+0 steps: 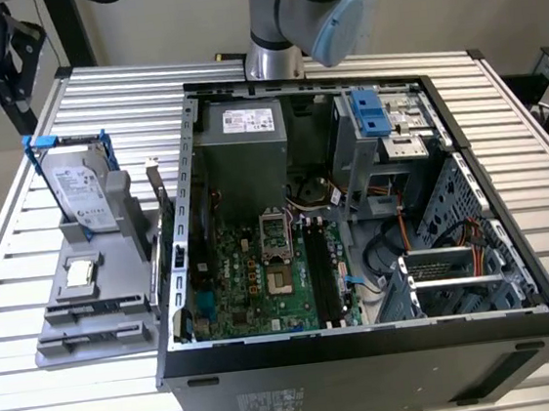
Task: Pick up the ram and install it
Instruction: 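Reach for the ram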
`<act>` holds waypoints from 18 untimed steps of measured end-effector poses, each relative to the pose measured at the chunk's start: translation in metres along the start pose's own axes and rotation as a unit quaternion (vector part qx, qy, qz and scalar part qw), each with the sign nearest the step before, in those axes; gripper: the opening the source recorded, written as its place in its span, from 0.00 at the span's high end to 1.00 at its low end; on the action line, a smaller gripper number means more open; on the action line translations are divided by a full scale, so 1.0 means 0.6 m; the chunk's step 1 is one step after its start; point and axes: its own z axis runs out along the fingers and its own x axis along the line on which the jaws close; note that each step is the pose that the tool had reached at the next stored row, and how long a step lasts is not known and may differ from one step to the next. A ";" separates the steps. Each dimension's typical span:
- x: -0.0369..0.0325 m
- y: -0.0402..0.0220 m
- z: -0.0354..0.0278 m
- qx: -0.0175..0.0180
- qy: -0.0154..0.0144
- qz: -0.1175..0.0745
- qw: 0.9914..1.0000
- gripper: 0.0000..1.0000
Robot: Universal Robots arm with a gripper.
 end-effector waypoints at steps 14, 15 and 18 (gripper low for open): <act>0.000 -0.042 0.000 0.000 0.001 0.000 1.000 1.00; 0.000 -0.045 0.000 0.000 0.001 0.000 1.000 1.00; 0.000 -0.054 0.000 0.000 0.001 0.000 1.000 1.00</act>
